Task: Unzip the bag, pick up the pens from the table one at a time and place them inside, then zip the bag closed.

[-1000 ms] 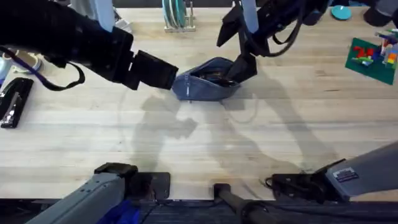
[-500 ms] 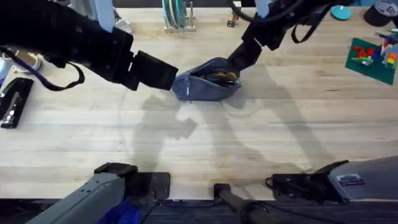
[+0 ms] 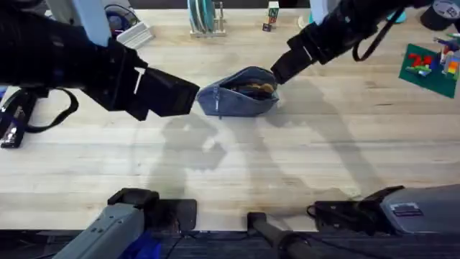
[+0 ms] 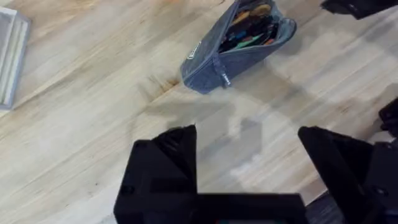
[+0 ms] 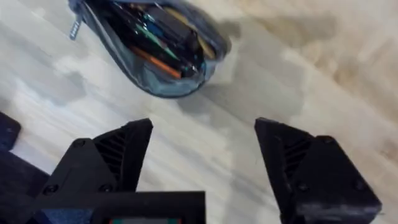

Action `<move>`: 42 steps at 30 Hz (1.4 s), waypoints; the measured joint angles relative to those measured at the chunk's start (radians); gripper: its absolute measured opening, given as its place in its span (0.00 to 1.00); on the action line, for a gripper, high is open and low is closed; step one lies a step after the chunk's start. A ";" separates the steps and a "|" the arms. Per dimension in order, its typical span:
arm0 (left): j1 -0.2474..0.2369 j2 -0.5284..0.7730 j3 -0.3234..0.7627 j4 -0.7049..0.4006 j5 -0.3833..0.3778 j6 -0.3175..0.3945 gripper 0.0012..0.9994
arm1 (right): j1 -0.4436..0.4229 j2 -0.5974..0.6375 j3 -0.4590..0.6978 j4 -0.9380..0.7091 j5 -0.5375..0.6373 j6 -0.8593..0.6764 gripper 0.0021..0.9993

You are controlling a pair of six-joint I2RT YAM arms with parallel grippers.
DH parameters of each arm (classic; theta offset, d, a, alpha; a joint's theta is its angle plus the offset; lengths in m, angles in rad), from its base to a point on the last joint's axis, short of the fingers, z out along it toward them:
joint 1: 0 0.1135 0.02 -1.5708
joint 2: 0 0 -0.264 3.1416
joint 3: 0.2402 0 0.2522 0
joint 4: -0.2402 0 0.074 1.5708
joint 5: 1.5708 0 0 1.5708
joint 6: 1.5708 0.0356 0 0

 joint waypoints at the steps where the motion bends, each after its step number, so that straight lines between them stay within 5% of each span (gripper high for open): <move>1: 0.000 0.001 0.000 0.000 -0.002 0.000 1.00 | 0.000 -0.001 0.000 -0.014 0.003 0.018 1.00; 14: 0.000 0.001 0.000 0.000 -0.022 0.003 1.00 | 0.000 -0.110 0.000 -0.068 -0.065 0.090 1.00; 42: 0.000 0.001 0.000 0.004 -0.054 0.003 1.00 | 0.000 -0.109 0.000 -0.112 -0.083 0.156 1.00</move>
